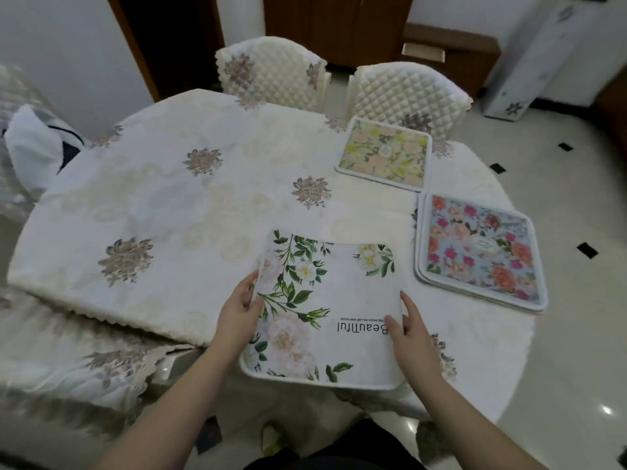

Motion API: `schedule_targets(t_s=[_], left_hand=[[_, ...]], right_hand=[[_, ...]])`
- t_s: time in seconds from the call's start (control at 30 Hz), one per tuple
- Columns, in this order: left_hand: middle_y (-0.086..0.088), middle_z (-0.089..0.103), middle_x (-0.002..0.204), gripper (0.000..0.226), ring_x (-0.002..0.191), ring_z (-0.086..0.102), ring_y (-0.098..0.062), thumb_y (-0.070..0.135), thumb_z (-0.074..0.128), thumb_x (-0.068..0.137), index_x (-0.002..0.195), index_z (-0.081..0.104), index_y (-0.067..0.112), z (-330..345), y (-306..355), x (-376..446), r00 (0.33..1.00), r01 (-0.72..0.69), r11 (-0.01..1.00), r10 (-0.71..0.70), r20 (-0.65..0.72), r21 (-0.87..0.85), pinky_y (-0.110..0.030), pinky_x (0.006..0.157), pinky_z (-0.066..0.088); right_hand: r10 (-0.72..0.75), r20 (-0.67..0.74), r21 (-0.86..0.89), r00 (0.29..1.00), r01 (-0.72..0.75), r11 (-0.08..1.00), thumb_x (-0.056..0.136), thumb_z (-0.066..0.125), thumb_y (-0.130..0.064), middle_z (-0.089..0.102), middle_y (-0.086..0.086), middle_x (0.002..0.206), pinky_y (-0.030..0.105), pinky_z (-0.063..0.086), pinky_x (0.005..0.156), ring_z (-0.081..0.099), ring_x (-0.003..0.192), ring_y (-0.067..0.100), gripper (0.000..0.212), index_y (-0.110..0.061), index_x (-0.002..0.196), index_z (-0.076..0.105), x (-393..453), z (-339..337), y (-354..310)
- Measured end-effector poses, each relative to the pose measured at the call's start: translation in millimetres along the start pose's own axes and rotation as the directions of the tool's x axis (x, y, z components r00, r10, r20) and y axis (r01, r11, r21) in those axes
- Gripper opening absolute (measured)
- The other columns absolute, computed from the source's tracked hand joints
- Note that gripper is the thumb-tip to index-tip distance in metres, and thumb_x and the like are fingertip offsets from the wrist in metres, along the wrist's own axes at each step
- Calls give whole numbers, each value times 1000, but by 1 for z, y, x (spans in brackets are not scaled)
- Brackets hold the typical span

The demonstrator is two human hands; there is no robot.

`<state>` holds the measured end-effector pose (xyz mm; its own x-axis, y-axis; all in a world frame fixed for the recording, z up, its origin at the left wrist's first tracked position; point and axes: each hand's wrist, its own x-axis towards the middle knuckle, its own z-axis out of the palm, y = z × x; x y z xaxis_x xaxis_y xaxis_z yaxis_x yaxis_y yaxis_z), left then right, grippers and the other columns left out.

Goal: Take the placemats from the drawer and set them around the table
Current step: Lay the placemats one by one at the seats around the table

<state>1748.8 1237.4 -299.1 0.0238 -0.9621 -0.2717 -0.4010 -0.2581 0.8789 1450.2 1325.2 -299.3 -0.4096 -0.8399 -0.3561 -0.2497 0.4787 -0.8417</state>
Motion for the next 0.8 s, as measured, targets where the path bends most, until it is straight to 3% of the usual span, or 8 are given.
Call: schedule_targets(t_s=[0.1, 0.17, 0.23, 0.4, 0.47, 0.57, 0.7, 0.8], left_hand=[[-18, 70, 99, 47, 90, 65, -18, 16, 53, 101, 143, 47, 35, 11, 8, 10, 998, -15, 1000, 15, 65, 10, -44, 72, 53], [8, 71, 77, 45, 67, 66, -19, 19, 52, 101, 139, 46, 42, 20, 8, 17, 992, -42, 999, 39, 122, 23, -31, 60, 50], [11, 62, 61, 43, 56, 52, -14, 17, 53, 100, 133, 49, 44, 28, 7, 26, 989, -25, 999, 21, 144, 25, -26, 54, 43], [2, 78, 87, 45, 68, 68, -31, 16, 56, 99, 134, 51, 45, 46, 5, 39, 982, 36, 999, -39, 183, 24, -49, 68, 60], [-4, 76, 82, 43, 51, 53, -17, 14, 55, 100, 132, 52, 42, 53, 4, 41, 987, 36, 999, -41, 158, 34, -35, 49, 50], [-10, 72, 81, 43, 53, 45, -16, 16, 54, 100, 134, 50, 42, 62, 6, 38, 994, 32, 995, -41, 104, 92, -29, 50, 39], [-10, 70, 86, 46, 59, 54, -23, 15, 52, 100, 140, 47, 38, 65, 9, 38, 997, 49, 989, -56, 51, 138, -33, 54, 46], [2, 69, 104, 48, 83, 66, -20, 14, 56, 98, 141, 49, 35, 63, 10, 40, 997, 47, 983, -56, 44, 176, -46, 75, 59]], right_hand=[[45, -83, 32, 996, -43, 999, 99, 55, -28, 55, 5, 140, 36, 51, 92, 53, 128, 28, 56, -35, 149, 32, -3, -1, 10], [71, -108, 51, 992, -66, 997, 99, 56, -25, 54, 6, 142, 44, 49, 100, 53, 128, 29, 55, -33, 148, 33, -3, -5, 20], [106, -117, 81, 987, -96, 992, 99, 55, -22, 54, 6, 142, 45, 49, 101, 53, 128, 28, 55, -31, 149, 33, -2, -10, 27], [110, -124, 71, 986, -102, 992, 100, 53, -17, 57, 7, 137, 29, 50, 90, 57, 123, 26, 52, -24, 149, 35, 5, -20, 40], [108, -111, 60, 988, -102, 993, 100, 52, -17, 58, 5, 137, 24, 50, 88, 56, 124, 25, 52, -25, 149, 35, 11, -23, 41], [92, -93, 13, 991, -92, 996, 101, 50, -16, 59, 3, 133, 11, 44, 74, 57, 118, 20, 52, -26, 149, 34, 18, -30, 36], [62, -44, -137, 997, -68, 988, 100, 51, -17, 53, 4, 143, 31, 46, 97, 54, 126, 23, 57, -23, 152, 31, 30, -31, 38], [53, -31, -235, 998, -59, 970, 101, 49, -23, 45, 4, 147, 35, 41, 104, 47, 131, 22, 59, -22, 155, 25, 35, -28, 46]])
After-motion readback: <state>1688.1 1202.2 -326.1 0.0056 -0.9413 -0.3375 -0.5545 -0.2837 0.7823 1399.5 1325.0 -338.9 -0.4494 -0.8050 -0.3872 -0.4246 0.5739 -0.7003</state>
